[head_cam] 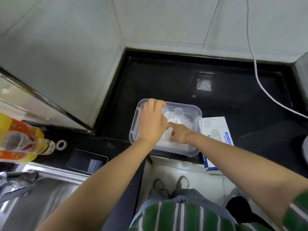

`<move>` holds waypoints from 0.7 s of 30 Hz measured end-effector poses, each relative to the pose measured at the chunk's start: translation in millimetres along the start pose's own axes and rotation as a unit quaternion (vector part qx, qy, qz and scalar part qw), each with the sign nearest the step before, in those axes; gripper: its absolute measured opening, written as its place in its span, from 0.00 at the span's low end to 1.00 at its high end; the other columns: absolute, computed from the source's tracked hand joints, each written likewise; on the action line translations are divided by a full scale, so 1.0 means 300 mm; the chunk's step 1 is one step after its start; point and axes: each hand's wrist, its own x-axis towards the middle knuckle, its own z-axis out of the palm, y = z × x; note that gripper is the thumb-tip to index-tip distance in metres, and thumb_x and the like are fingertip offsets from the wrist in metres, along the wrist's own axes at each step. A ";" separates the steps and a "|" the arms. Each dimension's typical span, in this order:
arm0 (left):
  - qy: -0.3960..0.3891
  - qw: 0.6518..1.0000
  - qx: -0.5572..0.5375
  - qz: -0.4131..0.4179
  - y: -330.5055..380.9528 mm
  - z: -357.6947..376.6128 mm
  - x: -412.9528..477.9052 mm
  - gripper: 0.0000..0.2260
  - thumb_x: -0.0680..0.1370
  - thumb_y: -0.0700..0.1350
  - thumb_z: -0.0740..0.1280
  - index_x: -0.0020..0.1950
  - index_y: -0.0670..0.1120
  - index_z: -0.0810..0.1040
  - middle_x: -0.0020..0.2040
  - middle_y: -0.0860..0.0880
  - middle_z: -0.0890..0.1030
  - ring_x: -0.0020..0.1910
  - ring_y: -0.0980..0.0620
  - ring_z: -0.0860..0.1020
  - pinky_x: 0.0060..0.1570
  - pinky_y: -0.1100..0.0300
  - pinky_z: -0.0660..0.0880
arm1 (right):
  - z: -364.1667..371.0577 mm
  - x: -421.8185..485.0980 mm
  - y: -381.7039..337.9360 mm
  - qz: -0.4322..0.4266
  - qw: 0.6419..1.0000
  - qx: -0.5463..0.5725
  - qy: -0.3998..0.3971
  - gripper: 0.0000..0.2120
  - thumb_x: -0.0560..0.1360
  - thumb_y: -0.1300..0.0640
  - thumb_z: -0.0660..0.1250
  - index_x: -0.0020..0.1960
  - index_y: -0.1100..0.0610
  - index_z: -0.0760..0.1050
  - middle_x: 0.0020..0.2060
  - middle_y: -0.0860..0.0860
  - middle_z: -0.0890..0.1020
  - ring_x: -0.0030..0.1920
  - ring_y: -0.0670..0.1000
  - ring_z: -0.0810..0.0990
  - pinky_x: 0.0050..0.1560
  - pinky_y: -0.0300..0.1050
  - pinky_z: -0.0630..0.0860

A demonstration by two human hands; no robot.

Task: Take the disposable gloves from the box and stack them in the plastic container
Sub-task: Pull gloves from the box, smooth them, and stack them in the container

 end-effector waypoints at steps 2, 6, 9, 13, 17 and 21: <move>-0.109 0.992 -0.018 0.055 0.041 0.024 0.013 0.08 0.75 0.35 0.66 0.52 0.44 0.78 0.53 0.46 0.76 0.50 0.47 0.76 0.47 0.54 0.76 | 0.005 0.013 -0.002 0.014 1.000 -0.026 0.002 0.08 0.77 0.61 0.67 0.51 0.55 0.69 0.45 0.53 0.75 0.46 0.53 0.75 0.45 0.45 0.73; -0.334 0.938 0.069 -0.055 0.010 0.122 0.032 0.16 0.78 0.40 0.66 0.65 0.44 0.70 0.60 0.41 0.74 0.55 0.41 0.77 0.52 0.53 0.76 | -0.006 0.018 0.007 0.042 0.999 -0.012 -0.030 0.23 0.74 0.63 0.71 0.67 0.56 0.70 0.55 0.55 0.77 0.54 0.55 0.77 0.50 0.45 0.74; -0.421 0.893 0.103 -0.122 -0.072 0.163 0.020 0.39 0.76 0.45 0.71 0.78 0.54 0.50 0.73 0.41 0.59 0.64 0.41 0.72 0.56 0.53 0.74 | -0.009 0.011 0.017 0.048 0.998 -0.024 -0.042 0.39 0.71 0.64 0.75 0.74 0.49 0.59 0.62 0.56 0.72 0.58 0.57 0.75 0.55 0.49 0.77; -0.460 0.864 0.148 -0.144 -0.139 0.173 0.001 0.48 0.75 0.51 0.72 0.79 0.55 0.37 0.79 0.42 0.46 0.75 0.39 0.58 0.69 0.48 0.66 | 0.003 0.027 0.033 0.078 0.996 -0.042 -0.020 0.50 0.67 0.63 0.79 0.76 0.49 0.49 0.64 0.57 0.67 0.60 0.59 0.74 0.57 0.53 0.80; -0.486 0.845 0.147 -0.169 -0.158 0.198 -0.007 0.50 0.75 0.54 0.72 0.78 0.54 0.34 0.80 0.43 0.42 0.77 0.38 0.54 0.71 0.44 0.62 | 0.024 0.047 0.039 0.103 0.992 -0.065 -0.031 0.59 0.67 0.65 0.78 0.79 0.46 0.37 0.71 0.57 0.59 0.65 0.61 0.72 0.59 0.54 0.78; -0.495 0.839 0.158 -0.163 -0.160 0.205 -0.002 0.50 0.74 0.54 0.73 0.78 0.54 0.35 0.80 0.42 0.41 0.77 0.37 0.55 0.70 0.45 0.64 | 0.038 0.066 0.041 0.116 0.986 -0.108 -0.050 0.62 0.66 0.63 0.78 0.79 0.47 0.34 0.74 0.57 0.56 0.69 0.62 0.68 0.63 0.55 0.75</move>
